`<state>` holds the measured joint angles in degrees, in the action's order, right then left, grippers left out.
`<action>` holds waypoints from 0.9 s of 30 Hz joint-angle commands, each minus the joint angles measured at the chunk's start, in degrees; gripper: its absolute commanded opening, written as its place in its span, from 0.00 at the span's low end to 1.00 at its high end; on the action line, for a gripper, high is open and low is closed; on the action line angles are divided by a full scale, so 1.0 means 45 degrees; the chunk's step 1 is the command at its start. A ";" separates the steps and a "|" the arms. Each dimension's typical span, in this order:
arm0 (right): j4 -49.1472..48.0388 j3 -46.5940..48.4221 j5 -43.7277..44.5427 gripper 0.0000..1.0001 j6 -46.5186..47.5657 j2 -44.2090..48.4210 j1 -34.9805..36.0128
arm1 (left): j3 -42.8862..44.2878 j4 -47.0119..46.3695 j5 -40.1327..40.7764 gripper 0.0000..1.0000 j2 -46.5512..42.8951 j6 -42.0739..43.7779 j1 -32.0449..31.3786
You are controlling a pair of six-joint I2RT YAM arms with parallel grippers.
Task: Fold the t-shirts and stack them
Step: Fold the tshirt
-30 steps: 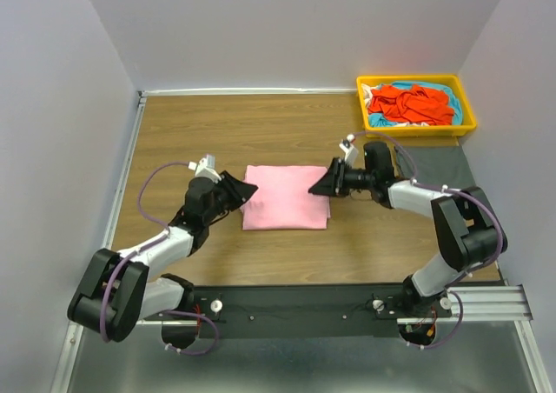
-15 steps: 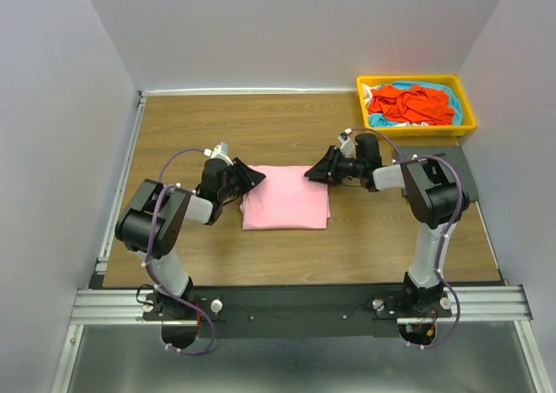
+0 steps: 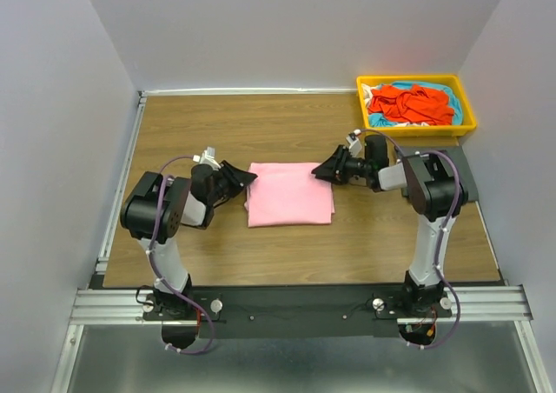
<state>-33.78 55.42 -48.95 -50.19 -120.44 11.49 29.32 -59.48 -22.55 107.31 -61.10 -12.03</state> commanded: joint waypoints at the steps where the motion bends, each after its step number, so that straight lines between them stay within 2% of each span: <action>1: 0.0417 -0.0828 -0.0118 0.45 0.0373 0.1544 -0.0150 | -0.0421 -0.0552 -0.0478 0.37 -0.1187 0.0237 0.0291; 6: 0.0397 -0.1727 -0.0860 0.46 0.0237 0.3149 -0.0072 | -0.0928 -0.0121 -0.0732 0.37 -0.2864 0.0220 0.0252; 14: 0.0339 -0.4362 -0.1524 0.46 0.0334 0.4733 0.0903 | -0.3015 0.0074 0.0026 0.37 -0.4451 -0.0250 -0.1503; 20: 0.0339 -0.5886 -0.0804 0.45 0.0958 0.4190 0.1159 | -0.4443 -0.1272 0.0556 0.36 -0.3321 -0.0932 -0.1623; 27: 0.0378 -0.6592 -0.0157 0.45 0.1564 0.3931 0.0847 | -0.5694 -0.5134 0.0089 0.34 -0.1328 -0.2846 -0.1038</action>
<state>-33.30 27.77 -53.04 -46.87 -102.74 16.19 6.63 -70.19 -22.55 98.61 -69.56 -18.13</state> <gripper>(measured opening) 0.452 0.344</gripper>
